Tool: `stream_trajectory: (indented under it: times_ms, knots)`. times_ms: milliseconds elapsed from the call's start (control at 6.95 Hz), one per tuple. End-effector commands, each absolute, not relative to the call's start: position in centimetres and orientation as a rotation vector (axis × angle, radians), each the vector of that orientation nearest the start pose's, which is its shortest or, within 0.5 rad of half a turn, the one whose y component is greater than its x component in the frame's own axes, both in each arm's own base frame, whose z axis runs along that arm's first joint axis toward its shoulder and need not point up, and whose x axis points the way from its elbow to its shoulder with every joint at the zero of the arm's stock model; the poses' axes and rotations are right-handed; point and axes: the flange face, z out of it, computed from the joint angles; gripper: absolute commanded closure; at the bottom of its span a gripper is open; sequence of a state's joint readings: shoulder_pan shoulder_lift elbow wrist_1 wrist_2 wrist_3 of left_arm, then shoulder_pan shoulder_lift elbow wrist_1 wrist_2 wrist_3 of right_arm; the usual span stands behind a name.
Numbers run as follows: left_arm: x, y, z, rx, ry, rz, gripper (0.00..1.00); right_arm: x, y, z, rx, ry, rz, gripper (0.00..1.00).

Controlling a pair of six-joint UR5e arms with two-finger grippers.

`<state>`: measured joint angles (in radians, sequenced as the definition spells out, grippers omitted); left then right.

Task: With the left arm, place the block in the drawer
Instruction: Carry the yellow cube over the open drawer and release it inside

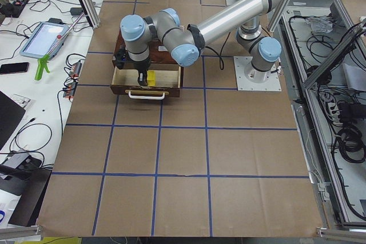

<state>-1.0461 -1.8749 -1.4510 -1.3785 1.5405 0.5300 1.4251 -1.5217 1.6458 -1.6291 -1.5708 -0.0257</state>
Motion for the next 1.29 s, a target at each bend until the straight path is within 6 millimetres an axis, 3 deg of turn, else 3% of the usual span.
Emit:
stream_trajectory:
  times_ms: [0, 144, 432, 1151]
  knots:
    - [15.0, -58.0, 40.2, -0.033, 3.161, -0.051, 0.74, 5.9, -51.7, 43.2, 0.19, 3.129, 0.103, 0.0]
    - [13.9, -57.5, 38.6, -0.015, 3.174, -0.007, 0.74, 5.9, -51.7, 43.2, 0.187, 3.129, 0.103, 0.0]
    - [14.1, -58.1, 36.7, -0.01, 3.172, -0.005, 0.72, 5.9, -51.7, 43.2, 0.187, 3.129, 0.103, 0.0]
    - [15.1, -58.7, 34.9, -0.024, 3.17, -0.014, 0.69, 5.9, -51.7, 43.2, 0.19, 3.129, 0.103, 0.0]
